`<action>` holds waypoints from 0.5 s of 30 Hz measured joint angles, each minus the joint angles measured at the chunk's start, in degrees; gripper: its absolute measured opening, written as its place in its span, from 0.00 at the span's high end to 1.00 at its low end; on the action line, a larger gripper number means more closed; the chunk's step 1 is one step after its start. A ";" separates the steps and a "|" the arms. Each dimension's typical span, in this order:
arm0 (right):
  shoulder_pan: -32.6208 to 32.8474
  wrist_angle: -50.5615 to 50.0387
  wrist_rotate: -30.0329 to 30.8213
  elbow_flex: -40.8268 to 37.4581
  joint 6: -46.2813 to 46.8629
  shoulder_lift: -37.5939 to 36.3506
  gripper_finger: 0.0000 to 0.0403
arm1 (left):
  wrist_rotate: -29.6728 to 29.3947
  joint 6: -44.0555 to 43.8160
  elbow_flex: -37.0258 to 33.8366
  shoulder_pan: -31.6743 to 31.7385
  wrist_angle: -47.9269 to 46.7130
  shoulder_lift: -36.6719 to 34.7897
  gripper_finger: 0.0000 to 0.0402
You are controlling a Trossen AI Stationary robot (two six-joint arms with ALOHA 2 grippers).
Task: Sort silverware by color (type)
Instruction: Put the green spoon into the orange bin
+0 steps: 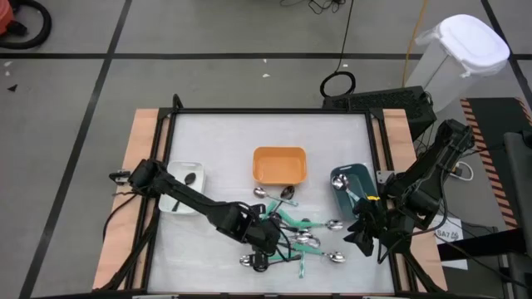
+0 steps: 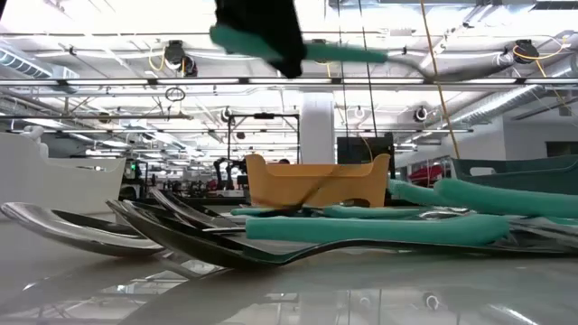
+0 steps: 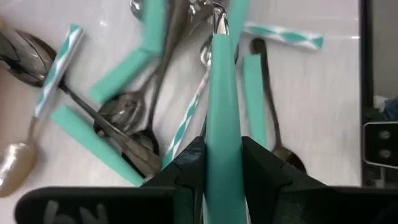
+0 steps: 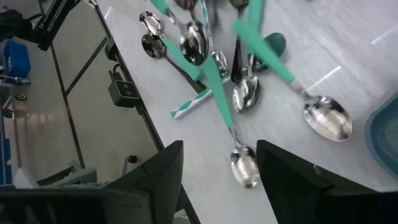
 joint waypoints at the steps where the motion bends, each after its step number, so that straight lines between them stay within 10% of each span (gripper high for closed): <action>1: 0.00 -0.08 -0.01 0.00 -0.01 0.00 0.51 | 0.00 0.11 0.76 0.32 -1.13 0.00 0.81; 15: 0.00 0.02 0.00 0.00 0.07 0.00 0.51 | -0.02 11.46 11.50 8.76 -13.96 -0.02 0.81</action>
